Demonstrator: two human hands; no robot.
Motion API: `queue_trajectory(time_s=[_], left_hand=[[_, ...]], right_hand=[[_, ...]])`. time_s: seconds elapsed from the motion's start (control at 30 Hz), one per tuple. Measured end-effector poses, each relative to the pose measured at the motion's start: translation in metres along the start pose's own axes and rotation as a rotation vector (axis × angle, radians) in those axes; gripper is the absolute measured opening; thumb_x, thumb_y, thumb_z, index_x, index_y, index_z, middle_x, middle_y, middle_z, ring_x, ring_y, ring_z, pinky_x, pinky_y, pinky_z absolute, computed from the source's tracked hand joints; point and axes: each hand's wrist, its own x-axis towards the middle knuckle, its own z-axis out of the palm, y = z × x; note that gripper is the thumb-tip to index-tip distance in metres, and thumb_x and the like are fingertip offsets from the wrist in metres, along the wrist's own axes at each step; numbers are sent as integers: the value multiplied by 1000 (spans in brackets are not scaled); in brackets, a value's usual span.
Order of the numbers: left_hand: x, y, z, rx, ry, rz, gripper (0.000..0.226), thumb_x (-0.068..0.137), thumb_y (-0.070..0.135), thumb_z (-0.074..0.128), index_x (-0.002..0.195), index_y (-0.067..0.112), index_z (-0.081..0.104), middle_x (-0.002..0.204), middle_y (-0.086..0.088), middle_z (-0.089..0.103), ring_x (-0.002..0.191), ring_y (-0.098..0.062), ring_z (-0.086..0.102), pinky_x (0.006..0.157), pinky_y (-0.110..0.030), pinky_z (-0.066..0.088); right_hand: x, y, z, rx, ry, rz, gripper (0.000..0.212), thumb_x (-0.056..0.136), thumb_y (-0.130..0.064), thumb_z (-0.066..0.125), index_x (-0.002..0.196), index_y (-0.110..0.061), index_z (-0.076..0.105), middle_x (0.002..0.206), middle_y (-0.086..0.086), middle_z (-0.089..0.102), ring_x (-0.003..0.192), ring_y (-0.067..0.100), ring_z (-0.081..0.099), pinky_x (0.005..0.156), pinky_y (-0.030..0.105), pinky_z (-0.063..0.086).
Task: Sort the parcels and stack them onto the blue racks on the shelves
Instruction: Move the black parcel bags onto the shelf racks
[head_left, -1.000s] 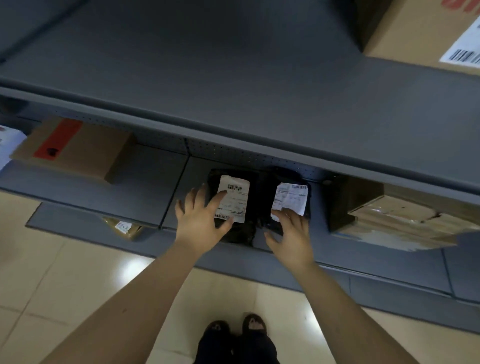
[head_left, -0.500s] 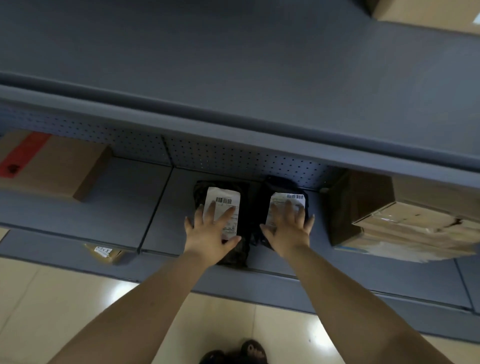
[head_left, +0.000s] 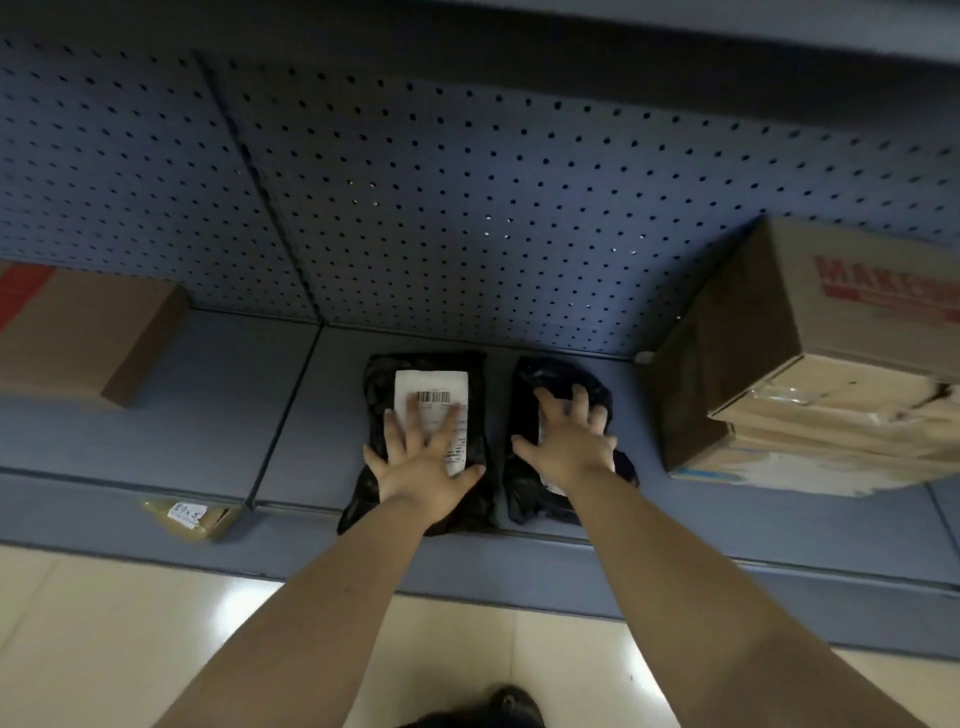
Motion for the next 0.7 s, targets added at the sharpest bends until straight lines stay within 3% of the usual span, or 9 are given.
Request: queue_trajectory(time_s=[0.23,0.4,0.53,0.7], left_hand=[[-26,-9,10,35,25,45,81,83,76,33,139,57,-21,151,6,-38,142,-35,-23,112,-65,3],[-25,-10,2,117,83,85,74,81,80,21,145,50,-2,159,3,-16,143,-41,-6,112,-63,8],[-2,9,-6,128,101,62,73,82,79,23,145,46,7,160,-1,-7,140,-47,-1,108,-66,17],[15,31,-2,98,105,39,75,82,71,41,145,45,8,158,-5,-7,140,-45,-7,105,-70,19]], right_hand=[[-52,30,19,-61,-14,-70,77,80,-67,43,145,-48,6,159,1,-7,139,39,7,106,55,24],[-61,23,12,-170,-5,-15,86,77,-79,36,145,-50,-9,157,6,-21,142,46,-9,108,67,2],[-72,15,25,-142,-68,23,95,77,-75,45,143,-50,-19,157,11,-20,141,49,-2,112,63,12],[-60,15,30,-110,-5,12,92,80,-64,49,143,-50,-17,158,12,-15,137,49,6,109,58,21]])
